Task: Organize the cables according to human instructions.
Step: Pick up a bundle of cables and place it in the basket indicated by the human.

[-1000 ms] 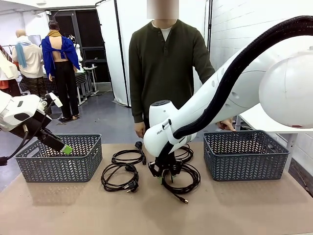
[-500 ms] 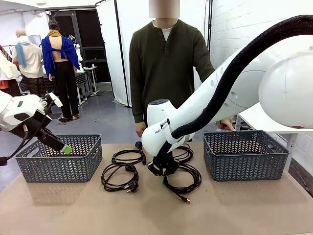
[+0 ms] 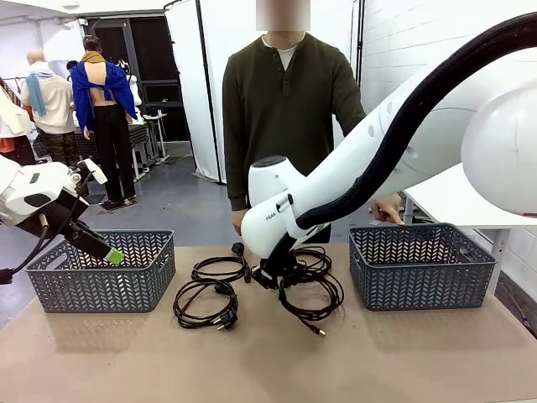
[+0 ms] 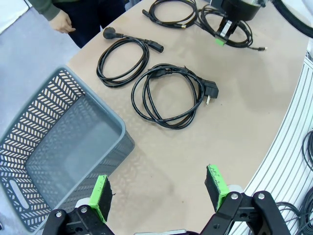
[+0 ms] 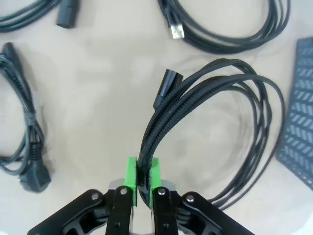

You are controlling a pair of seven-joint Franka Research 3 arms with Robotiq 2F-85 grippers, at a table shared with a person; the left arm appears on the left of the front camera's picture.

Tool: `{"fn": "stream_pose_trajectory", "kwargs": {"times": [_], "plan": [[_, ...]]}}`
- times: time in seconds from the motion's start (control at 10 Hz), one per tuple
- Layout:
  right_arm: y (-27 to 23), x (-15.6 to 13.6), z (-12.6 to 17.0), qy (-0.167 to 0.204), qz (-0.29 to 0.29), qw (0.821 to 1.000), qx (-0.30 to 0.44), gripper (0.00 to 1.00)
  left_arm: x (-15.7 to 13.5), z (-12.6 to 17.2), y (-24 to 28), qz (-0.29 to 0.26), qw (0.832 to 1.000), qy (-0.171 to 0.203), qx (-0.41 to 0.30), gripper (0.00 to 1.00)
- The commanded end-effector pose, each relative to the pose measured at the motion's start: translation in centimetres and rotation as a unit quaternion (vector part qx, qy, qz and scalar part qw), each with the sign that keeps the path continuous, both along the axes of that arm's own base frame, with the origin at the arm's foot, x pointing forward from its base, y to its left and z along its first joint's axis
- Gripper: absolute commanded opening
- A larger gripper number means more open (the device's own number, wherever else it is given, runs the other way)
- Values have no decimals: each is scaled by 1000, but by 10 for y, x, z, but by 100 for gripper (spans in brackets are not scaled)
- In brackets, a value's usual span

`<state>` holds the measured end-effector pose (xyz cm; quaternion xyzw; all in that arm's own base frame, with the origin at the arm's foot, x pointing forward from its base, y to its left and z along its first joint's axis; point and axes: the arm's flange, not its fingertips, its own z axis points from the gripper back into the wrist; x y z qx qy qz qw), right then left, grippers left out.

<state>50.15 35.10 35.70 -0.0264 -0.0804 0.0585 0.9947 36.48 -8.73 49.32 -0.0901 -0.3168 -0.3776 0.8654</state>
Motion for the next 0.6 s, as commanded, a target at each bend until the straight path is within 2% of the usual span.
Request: {"fn": "stream_pose_trajectory", "kwargs": {"times": [0.0,0.2,0.4,0.5], "plan": [[-10,-14,37,7,97,995,-37,0,1,0,0,6,1000,1,-1,100],[-17,-27,73,42,220,972,-73,0,1,0,0,6,1000,1,-1,100],[-29,-31,97,66,362,925,-98,0,1,0,0,6,1000,1,-1,100],[-35,-28,107,71,409,904,-103,0,1,0,0,6,1000,1,-1,100]]}}
